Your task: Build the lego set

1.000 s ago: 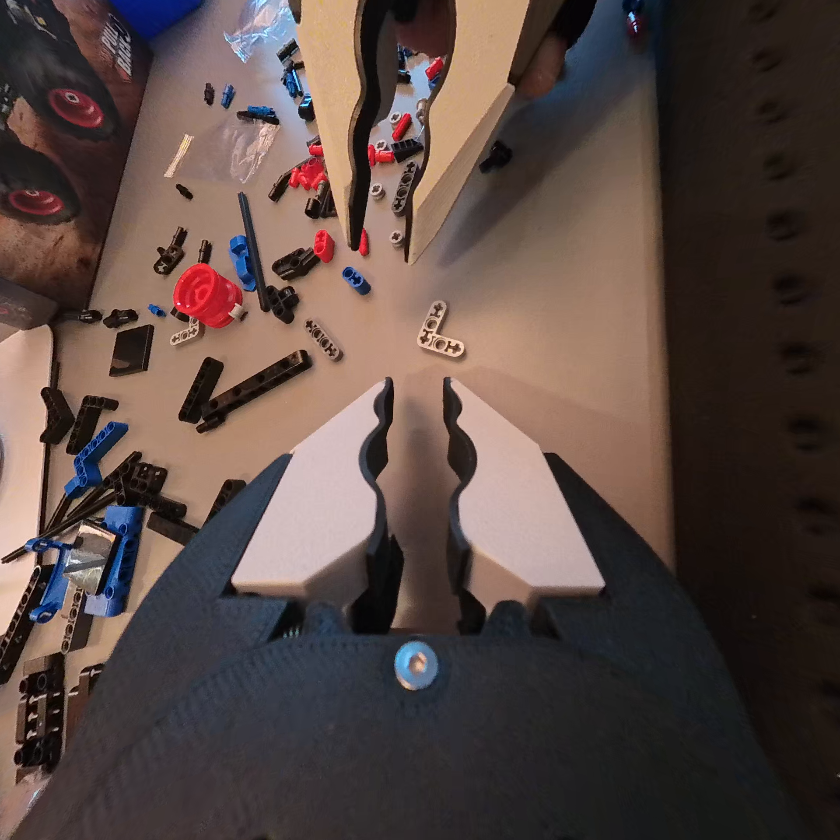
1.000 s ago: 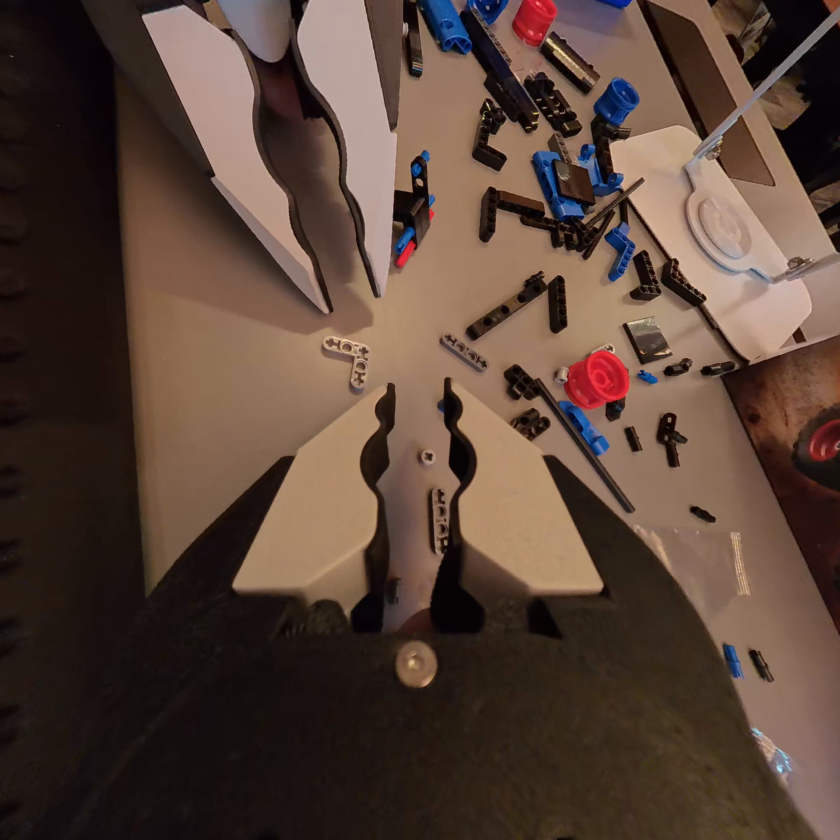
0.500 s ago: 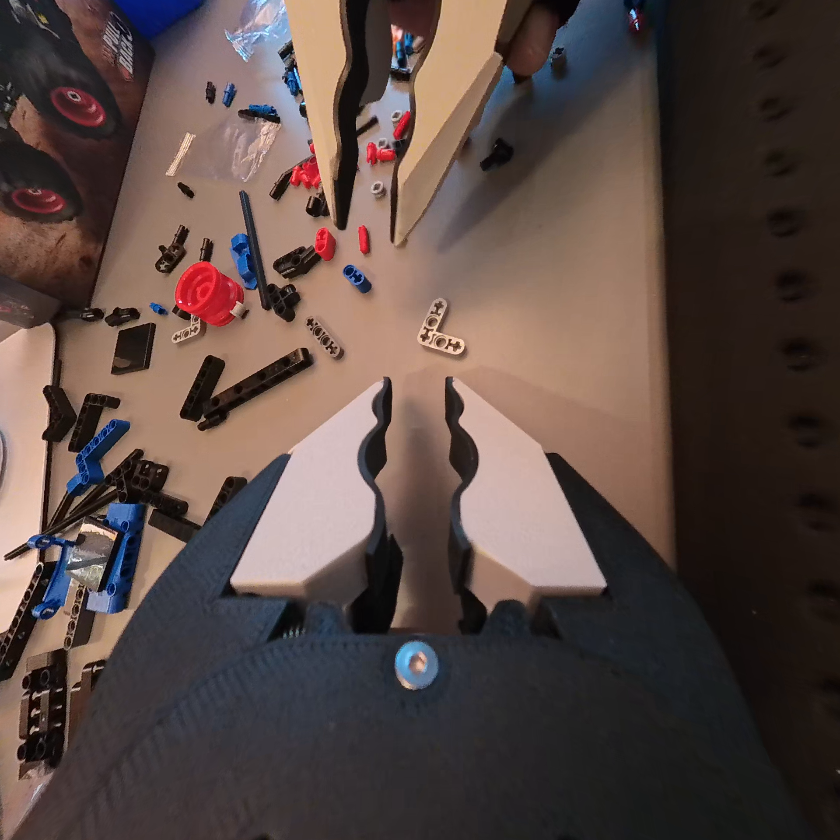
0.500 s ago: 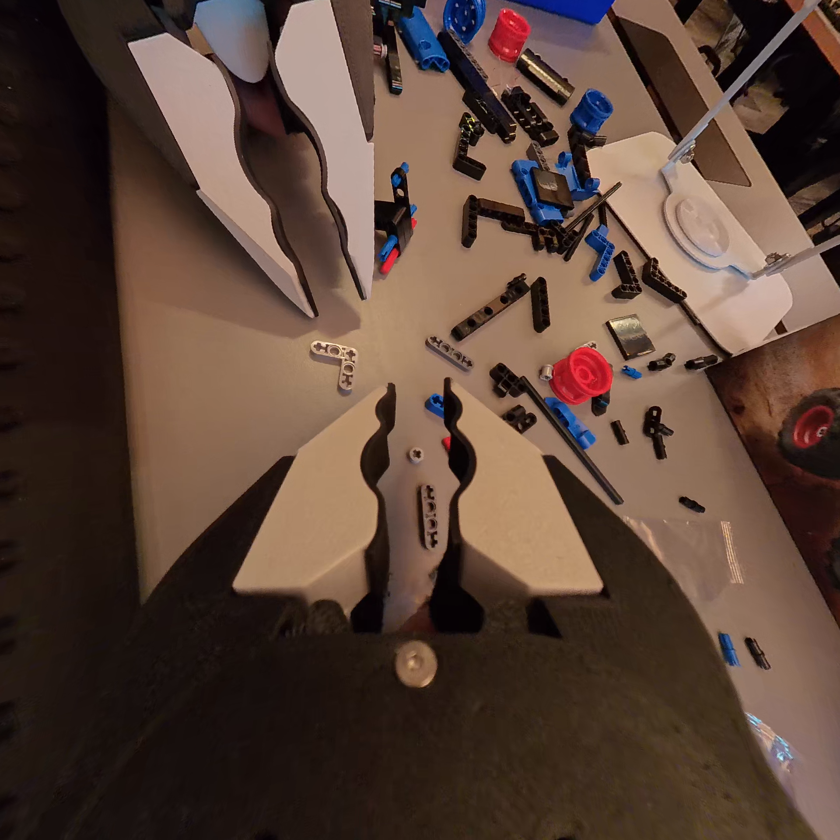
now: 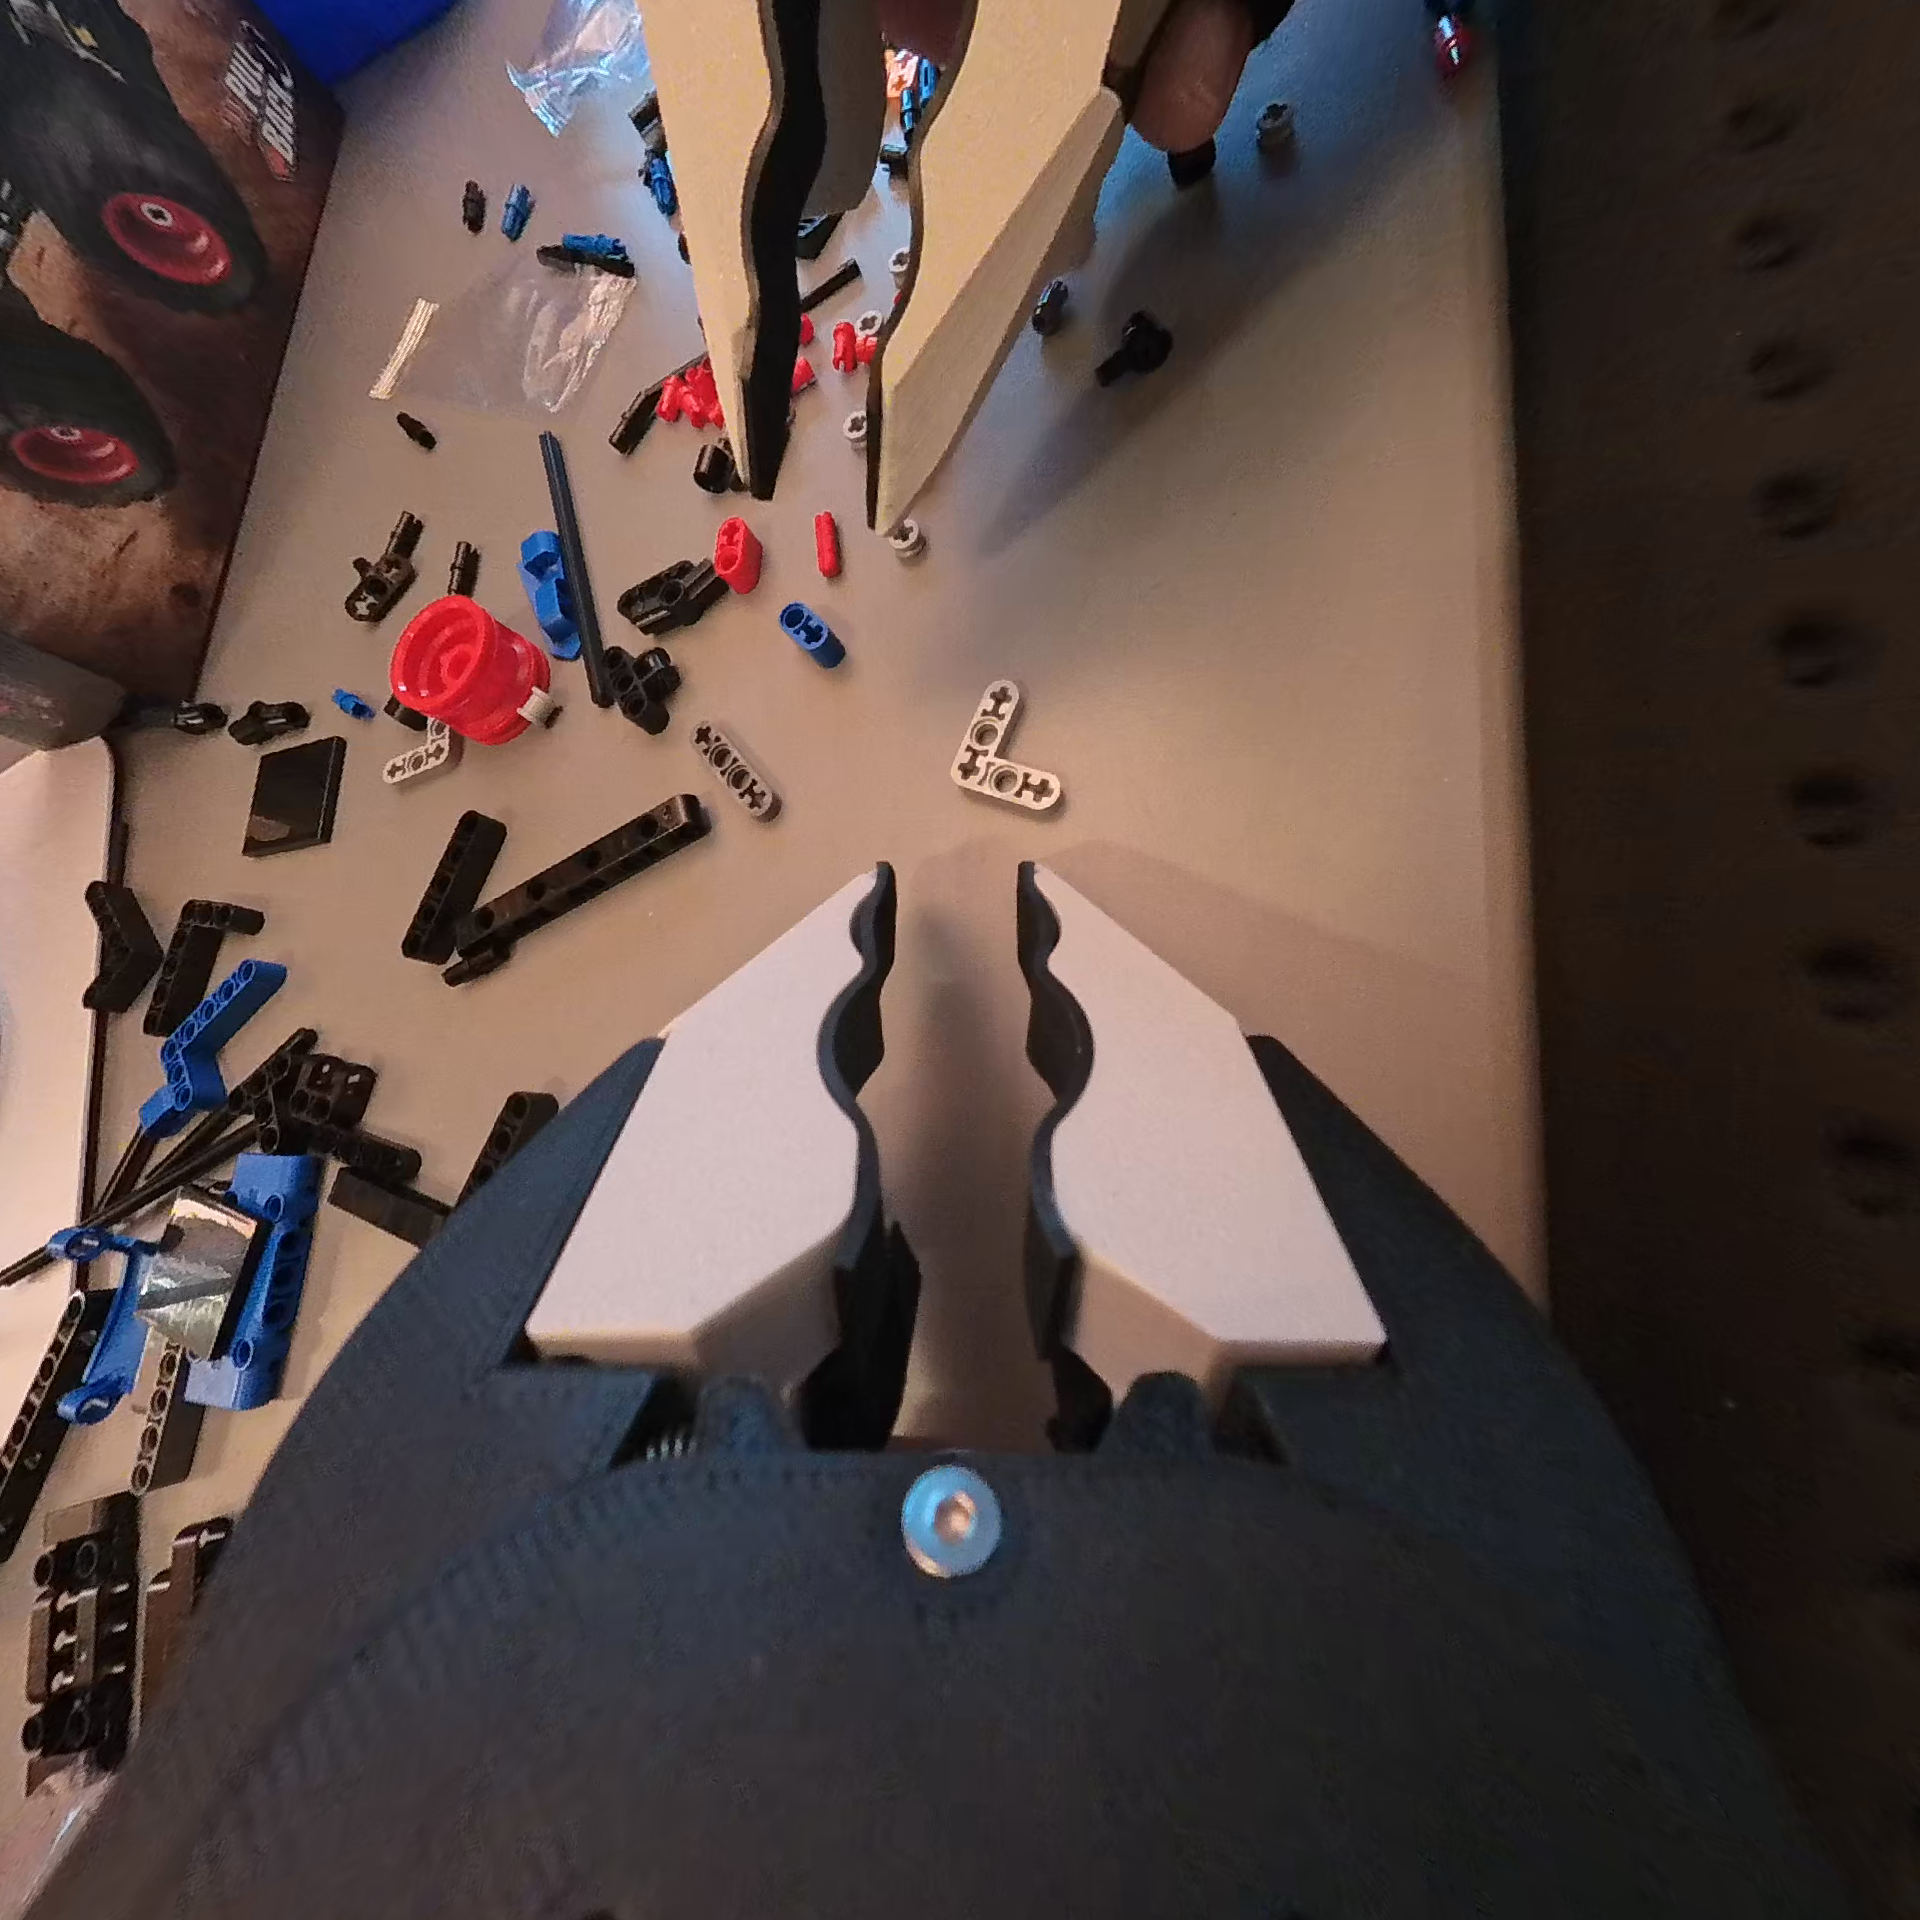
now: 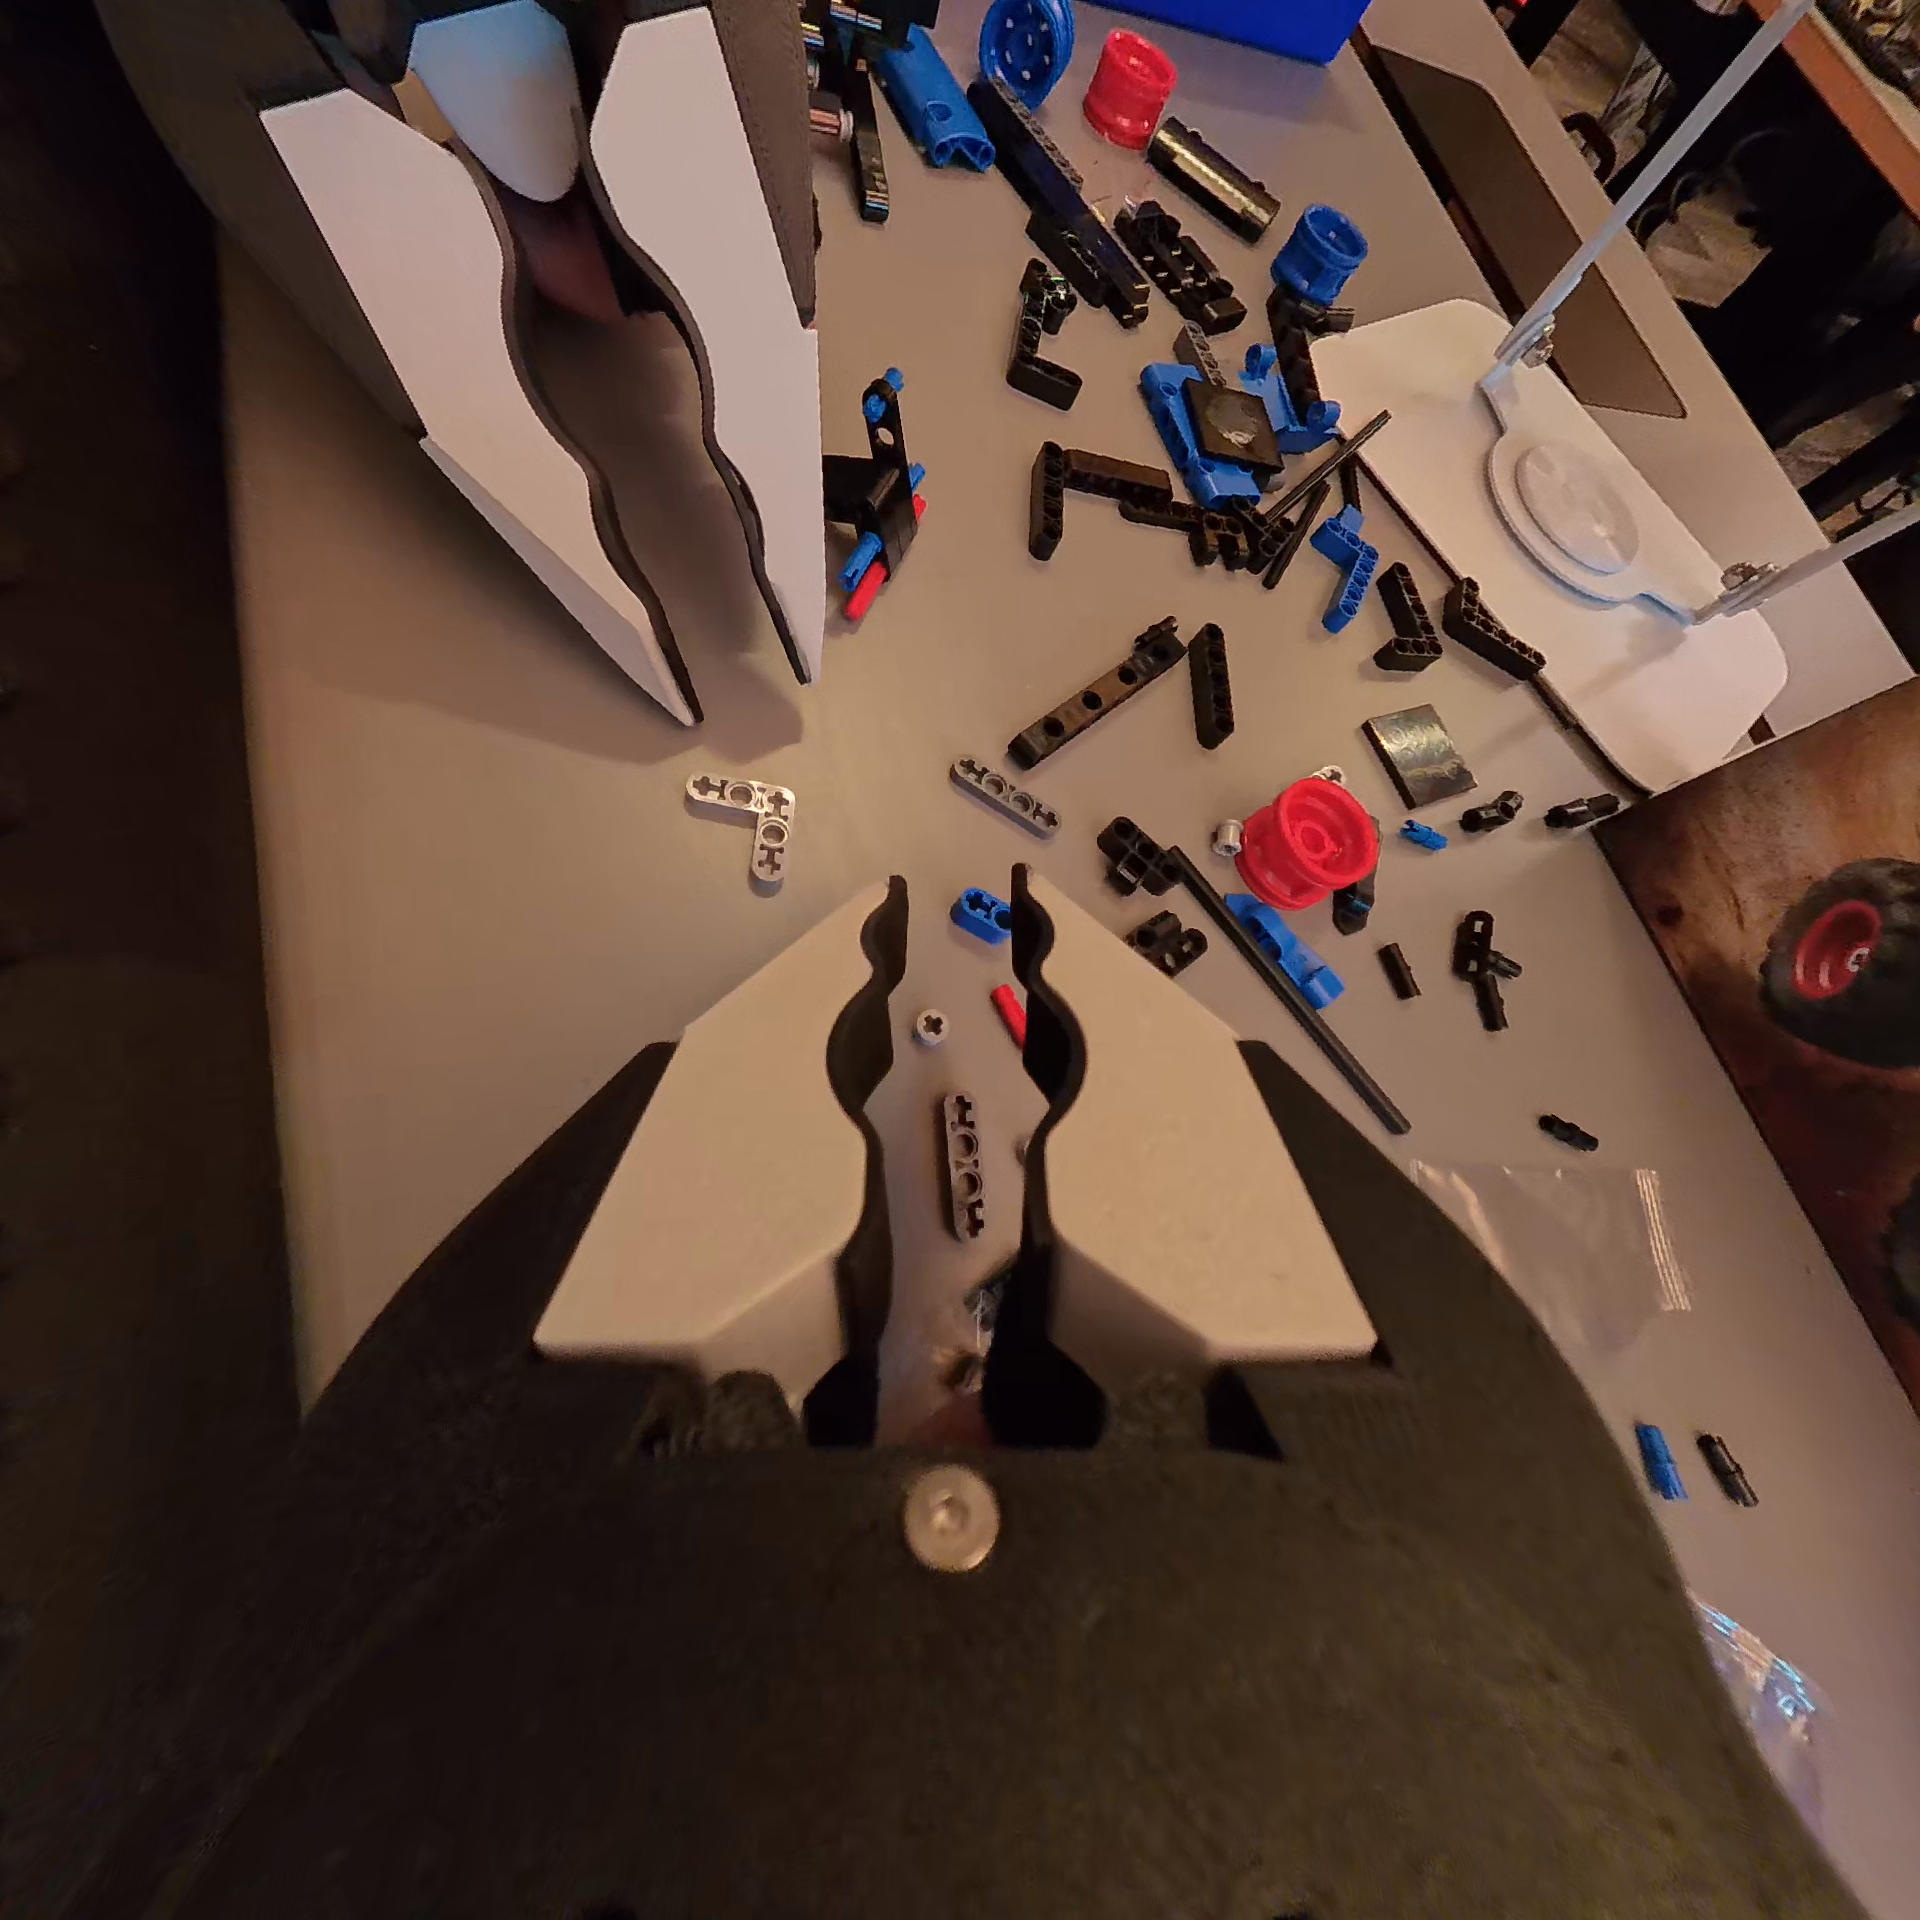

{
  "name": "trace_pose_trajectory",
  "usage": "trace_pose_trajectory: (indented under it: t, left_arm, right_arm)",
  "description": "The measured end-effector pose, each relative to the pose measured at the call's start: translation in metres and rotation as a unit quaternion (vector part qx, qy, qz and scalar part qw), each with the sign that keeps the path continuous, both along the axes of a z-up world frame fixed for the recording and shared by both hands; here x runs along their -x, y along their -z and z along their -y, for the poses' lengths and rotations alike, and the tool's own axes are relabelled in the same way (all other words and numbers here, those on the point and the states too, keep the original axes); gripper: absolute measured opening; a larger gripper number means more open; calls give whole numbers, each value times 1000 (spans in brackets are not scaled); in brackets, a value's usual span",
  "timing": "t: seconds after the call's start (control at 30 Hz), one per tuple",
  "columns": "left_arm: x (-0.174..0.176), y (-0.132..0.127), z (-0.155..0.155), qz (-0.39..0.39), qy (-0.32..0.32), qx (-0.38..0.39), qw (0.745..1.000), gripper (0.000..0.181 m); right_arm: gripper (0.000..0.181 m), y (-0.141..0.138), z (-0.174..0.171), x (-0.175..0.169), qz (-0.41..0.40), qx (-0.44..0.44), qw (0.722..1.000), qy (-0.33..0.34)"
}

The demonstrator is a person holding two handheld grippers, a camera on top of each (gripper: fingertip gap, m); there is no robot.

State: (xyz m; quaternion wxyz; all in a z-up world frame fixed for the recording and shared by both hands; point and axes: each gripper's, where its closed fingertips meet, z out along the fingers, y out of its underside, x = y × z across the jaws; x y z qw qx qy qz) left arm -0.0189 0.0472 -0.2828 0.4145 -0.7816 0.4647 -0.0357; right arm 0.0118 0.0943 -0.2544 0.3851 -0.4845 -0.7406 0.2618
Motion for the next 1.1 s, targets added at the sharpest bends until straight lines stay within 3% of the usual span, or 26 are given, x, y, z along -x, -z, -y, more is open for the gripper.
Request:
trace_pose_trajectory:
  t: [0.87,1.1]
  left_arm:
    - [1,-2,-1,3,-2,-3,1000,20]
    - [1,-6,-2,5,-4,-11,1000,20]
  right_arm:
    - [16,-5,-6,0,-15,1,1000,8]
    - [16,-28,-32,-13,-53,0,997,58]
